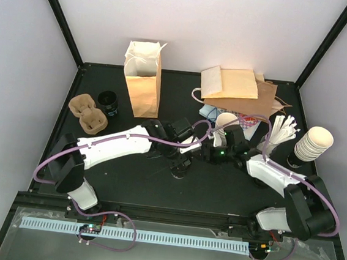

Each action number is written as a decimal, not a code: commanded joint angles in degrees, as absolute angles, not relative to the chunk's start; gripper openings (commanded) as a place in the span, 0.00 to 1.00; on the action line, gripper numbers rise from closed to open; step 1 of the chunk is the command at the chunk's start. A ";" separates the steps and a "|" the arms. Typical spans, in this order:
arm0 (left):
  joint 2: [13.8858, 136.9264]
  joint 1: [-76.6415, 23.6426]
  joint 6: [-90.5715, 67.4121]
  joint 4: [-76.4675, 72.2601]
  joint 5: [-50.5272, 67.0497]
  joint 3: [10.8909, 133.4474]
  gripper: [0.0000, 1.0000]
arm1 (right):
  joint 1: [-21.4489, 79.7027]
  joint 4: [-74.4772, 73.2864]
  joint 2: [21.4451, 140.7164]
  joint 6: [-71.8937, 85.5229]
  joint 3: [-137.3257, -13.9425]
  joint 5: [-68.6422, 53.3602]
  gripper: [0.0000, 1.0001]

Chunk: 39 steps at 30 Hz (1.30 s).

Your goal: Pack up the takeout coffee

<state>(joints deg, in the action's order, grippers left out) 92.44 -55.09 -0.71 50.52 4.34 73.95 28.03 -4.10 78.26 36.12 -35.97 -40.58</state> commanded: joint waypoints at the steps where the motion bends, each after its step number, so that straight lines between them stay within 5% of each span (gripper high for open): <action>1: 92.60 -55.37 -1.70 51.82 4.00 71.92 0.69 | 28.74 -9.48 75.02 33.71 -33.96 -41.13 0.49; 30: 92.98 -55.37 -5.34 49.64 4.33 69.46 0.67 | 38.71 -19.33 70.38 36.68 -30.82 -32.59 0.49; 39: 92.70 -55.37 -6.12 49.13 4.13 68.57 0.67 | 34.30 -29.50 66.10 32.76 -39.18 -21.09 0.49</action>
<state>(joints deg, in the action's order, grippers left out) 90.41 -55.16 -3.79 48.42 4.21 71.13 35.77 -17.67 68.18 36.03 -35.79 -28.03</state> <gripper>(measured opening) 0.758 0.490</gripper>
